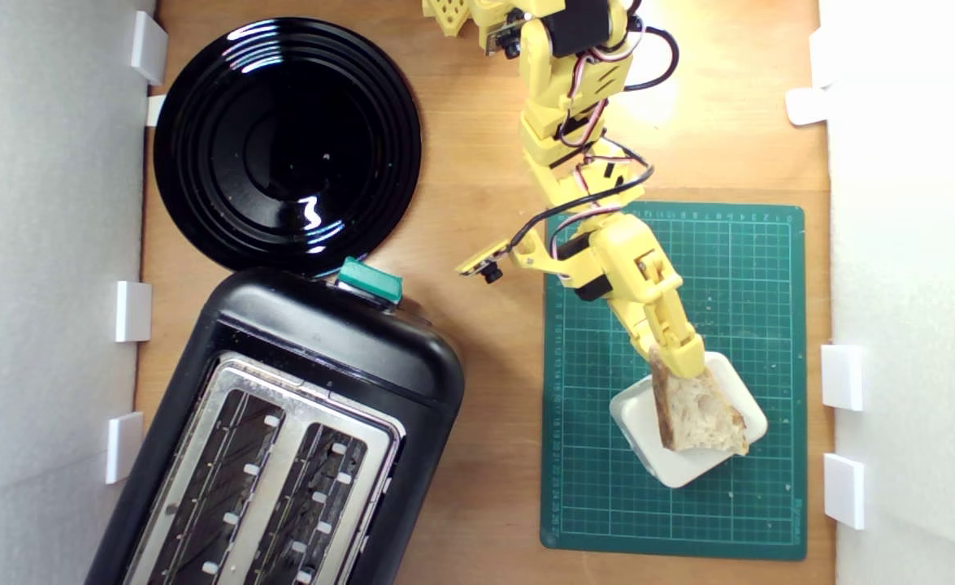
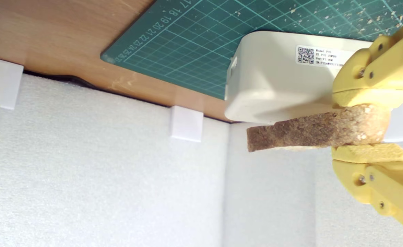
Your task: Pick bread and place in toaster
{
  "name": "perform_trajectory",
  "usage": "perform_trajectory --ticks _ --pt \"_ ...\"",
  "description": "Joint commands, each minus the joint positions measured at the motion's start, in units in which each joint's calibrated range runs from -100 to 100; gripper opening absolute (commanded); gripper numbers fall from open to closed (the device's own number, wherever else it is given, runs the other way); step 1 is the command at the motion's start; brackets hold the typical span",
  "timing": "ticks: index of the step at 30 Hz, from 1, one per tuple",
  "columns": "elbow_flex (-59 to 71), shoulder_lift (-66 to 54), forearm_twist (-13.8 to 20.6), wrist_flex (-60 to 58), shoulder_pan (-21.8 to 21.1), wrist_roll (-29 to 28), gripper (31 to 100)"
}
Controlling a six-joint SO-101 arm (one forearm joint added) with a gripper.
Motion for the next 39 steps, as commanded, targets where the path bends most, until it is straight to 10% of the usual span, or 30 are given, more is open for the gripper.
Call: perform_trajectory --ticks 1,9,22,29,39 --pt "-1.65 -1.47 -0.31 -1.15 0.08 0.26 48.6" --pt "-1.28 -16.2 -0.31 0.98 1.53 -0.11 48.5" --pt "-1.47 -56.13 0.78 47.57 3.14 0.36 48.5" --pt "-2.01 -69.69 -0.21 66.43 3.78 11.61 48.6" --pt "-7.73 -78.76 -0.31 76.58 14.34 14.23 48.5"
